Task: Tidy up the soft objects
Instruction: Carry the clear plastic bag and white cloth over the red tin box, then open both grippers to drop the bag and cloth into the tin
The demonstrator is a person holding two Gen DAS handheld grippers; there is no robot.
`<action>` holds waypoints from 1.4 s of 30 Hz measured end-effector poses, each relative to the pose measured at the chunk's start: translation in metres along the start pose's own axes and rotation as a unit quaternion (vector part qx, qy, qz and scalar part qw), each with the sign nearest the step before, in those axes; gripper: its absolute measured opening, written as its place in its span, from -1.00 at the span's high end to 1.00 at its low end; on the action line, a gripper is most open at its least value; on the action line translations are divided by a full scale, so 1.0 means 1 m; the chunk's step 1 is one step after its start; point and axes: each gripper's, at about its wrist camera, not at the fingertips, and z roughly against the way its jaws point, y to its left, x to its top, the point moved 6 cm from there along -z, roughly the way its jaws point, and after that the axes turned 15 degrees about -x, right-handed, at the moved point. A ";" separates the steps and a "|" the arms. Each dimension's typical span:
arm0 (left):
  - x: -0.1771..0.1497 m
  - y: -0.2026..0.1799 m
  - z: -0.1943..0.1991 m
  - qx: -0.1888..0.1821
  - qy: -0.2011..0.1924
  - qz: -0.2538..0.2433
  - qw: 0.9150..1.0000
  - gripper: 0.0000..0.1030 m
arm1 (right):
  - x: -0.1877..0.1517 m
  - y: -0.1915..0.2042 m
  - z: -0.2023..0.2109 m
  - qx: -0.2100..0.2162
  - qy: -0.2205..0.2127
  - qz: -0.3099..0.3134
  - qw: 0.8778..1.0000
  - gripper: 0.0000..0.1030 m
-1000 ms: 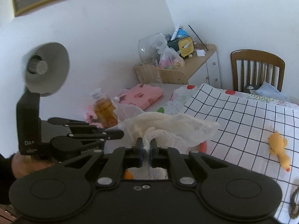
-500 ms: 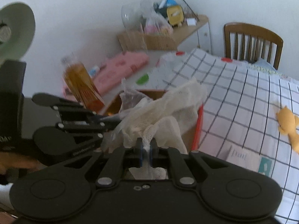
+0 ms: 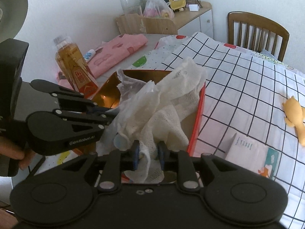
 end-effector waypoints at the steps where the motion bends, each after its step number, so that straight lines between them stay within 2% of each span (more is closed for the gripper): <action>1: 0.000 0.000 0.000 0.000 0.000 -0.002 1.000 0.90 | 0.000 0.000 0.000 -0.001 0.000 0.001 1.000 0.56; 8: 0.002 -0.002 0.007 -0.005 -0.011 0.006 1.000 0.86 | 0.002 0.002 0.008 -0.006 -0.008 0.013 1.000 0.29; 10: 0.003 -0.004 0.009 -0.003 -0.016 0.004 1.000 0.60 | 0.001 0.003 0.012 -0.008 -0.014 0.019 1.000 0.22; 11: 0.003 -0.004 0.010 0.000 -0.019 0.006 1.000 0.18 | 0.001 0.003 0.014 -0.009 -0.017 0.021 1.000 0.17; 12: 0.003 -0.003 0.012 0.000 -0.023 0.008 1.000 -0.46 | 0.002 0.003 0.015 -0.009 -0.019 0.023 1.000 0.13; 13: 0.004 -0.002 0.015 0.001 -0.029 0.013 0.999 -0.61 | 0.001 0.003 0.016 -0.010 -0.021 0.024 0.999 0.11; 17: 0.004 0.000 0.023 -0.002 -0.041 0.023 0.999 -0.64 | 0.001 0.002 0.021 -0.014 -0.024 0.024 0.999 0.04; 24: 0.004 -0.002 0.048 0.001 -0.067 0.034 0.997 -0.64 | 0.001 0.000 0.037 -0.014 -0.042 0.023 0.999 -0.20; 28: 0.005 -0.004 0.068 0.016 -0.088 0.031 0.996 -0.64 | 0.001 -0.005 0.051 -0.013 -0.054 0.016 0.998 -0.27; 30: 0.006 -0.006 0.078 0.019 -0.100 0.033 0.994 -0.64 | 0.001 -0.009 0.060 -0.010 -0.063 0.009 0.998 -0.38; 35: 0.009 -0.022 0.106 0.027 -0.131 0.020 0.991 -0.64 | 0.000 -0.017 0.087 -0.006 -0.085 -0.007 0.996 -0.42; 42: 0.018 -0.057 0.123 0.023 -0.150 -0.010 0.988 -0.64 | -0.003 -0.028 0.129 -0.002 -0.121 -0.018 0.993 -0.57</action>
